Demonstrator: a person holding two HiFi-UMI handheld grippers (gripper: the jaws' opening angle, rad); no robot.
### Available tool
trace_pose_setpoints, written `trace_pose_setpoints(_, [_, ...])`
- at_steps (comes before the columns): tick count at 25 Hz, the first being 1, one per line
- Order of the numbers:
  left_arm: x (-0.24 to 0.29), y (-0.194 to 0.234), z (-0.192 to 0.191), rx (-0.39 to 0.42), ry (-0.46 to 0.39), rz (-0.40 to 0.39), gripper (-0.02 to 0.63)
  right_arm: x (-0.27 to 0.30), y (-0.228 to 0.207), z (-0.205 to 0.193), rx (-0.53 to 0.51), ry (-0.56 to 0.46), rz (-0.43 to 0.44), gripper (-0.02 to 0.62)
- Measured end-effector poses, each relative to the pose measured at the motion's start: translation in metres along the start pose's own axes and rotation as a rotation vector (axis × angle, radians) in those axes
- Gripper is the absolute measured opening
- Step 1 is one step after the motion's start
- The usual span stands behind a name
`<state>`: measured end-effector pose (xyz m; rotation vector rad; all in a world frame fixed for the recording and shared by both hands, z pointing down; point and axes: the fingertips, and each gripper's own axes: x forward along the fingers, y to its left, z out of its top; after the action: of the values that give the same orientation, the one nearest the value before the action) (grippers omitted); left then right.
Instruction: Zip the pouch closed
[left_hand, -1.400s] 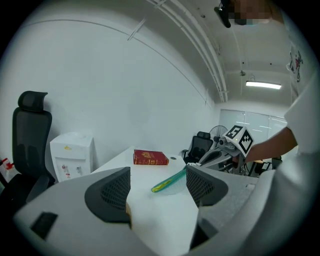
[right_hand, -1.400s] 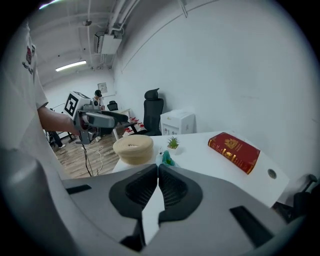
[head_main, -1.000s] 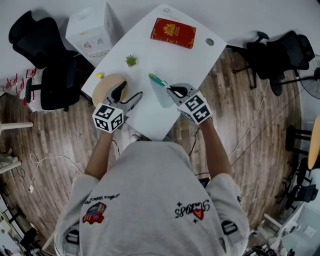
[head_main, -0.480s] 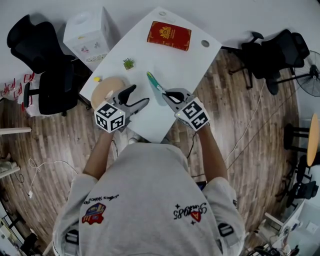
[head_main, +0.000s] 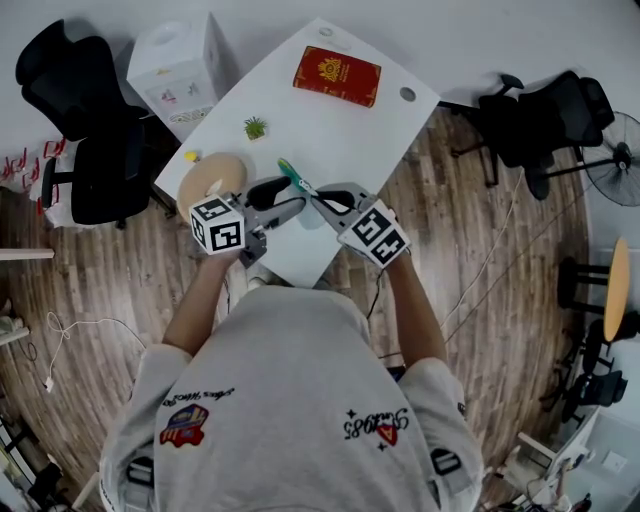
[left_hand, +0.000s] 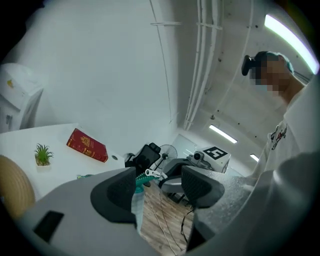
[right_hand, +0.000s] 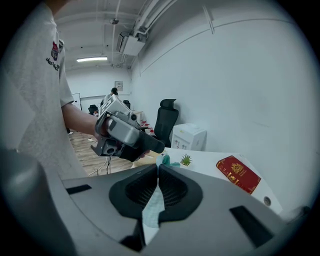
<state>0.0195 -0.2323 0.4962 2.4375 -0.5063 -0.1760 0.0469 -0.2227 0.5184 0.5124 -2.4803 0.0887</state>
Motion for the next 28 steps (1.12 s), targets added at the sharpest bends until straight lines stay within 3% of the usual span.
trace_pose_setpoints(7, [0.006,-0.001,-0.003,-0.053,0.006,-0.043,0.219,0.004,0.01,0.004,-0.015,0.003,0.041,0.015])
trace_pose_setpoints(17, [-0.001,0.005,-0.001,-0.06,-0.021,-0.022,0.11,0.005,0.008,0.0,0.021,-0.006,0.043,0.015])
trace_pose_setpoints(28, [0.002,0.007,-0.008,0.032,0.02,0.018,0.018,0.011,0.012,-0.005,0.036,0.007,0.058,0.015])
